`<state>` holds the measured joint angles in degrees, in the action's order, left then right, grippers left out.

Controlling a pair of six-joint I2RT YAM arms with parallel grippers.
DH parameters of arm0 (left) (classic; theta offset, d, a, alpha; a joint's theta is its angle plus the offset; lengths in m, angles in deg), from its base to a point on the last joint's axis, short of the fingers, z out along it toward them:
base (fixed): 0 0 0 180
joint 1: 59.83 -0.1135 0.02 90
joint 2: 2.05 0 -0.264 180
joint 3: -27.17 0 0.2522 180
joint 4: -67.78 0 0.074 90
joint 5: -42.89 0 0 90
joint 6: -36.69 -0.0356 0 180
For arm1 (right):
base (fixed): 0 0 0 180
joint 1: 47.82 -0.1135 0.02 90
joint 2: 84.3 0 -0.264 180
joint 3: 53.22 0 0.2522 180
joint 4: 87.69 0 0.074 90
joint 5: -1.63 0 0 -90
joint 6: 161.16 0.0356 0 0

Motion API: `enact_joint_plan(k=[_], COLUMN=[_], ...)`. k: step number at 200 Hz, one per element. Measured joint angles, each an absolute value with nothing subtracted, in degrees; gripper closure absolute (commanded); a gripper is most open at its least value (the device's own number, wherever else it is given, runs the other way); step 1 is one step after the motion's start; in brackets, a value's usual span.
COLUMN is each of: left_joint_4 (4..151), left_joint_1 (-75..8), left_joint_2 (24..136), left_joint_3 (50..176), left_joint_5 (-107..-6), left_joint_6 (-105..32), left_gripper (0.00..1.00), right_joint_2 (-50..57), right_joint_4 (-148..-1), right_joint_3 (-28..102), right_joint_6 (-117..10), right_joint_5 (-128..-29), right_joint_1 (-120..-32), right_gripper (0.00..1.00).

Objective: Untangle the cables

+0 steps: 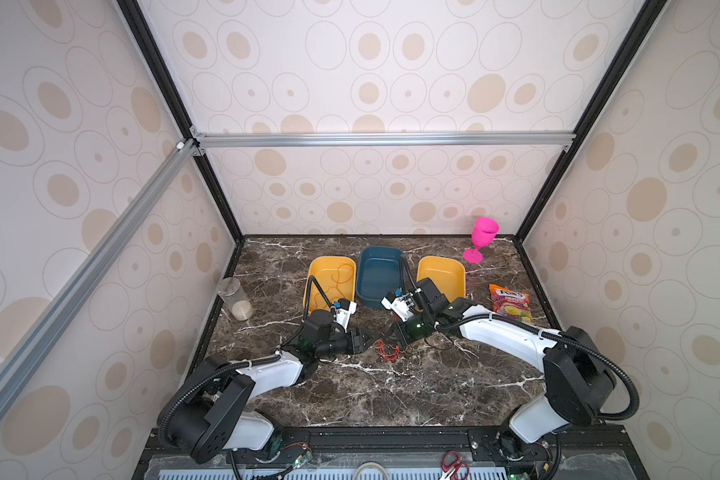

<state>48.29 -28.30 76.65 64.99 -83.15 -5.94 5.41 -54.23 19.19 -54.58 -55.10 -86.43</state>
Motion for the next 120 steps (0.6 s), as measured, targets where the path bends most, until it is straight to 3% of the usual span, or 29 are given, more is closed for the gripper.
enact_joint_plan(k=[38, 77, 120], left_joint_4=[47.3, 45.18, 44.2], left_joint_1=[-28.35, -28.35, -28.35], left_joint_2=[76.65, 76.65, 76.58], left_joint_3=[64.77, 63.96, 62.74], left_joint_5=[-82.58, -82.31, -81.42], left_joint_6=[-5.08, -4.08, -3.69], left_gripper=[0.72, 0.97, 1.0], right_joint_2=[3.84, 2.66, 0.8], right_joint_4=[-55.52, -55.95, -55.14], right_joint_3=[18.36, 17.88, 16.99], right_joint_6=[-54.58, -54.6, -54.99], right_joint_5=[-53.3, -52.78, -53.0], right_joint_1=[-86.4, -86.36, -85.31], right_gripper=[1.0, 1.0, 1.0])
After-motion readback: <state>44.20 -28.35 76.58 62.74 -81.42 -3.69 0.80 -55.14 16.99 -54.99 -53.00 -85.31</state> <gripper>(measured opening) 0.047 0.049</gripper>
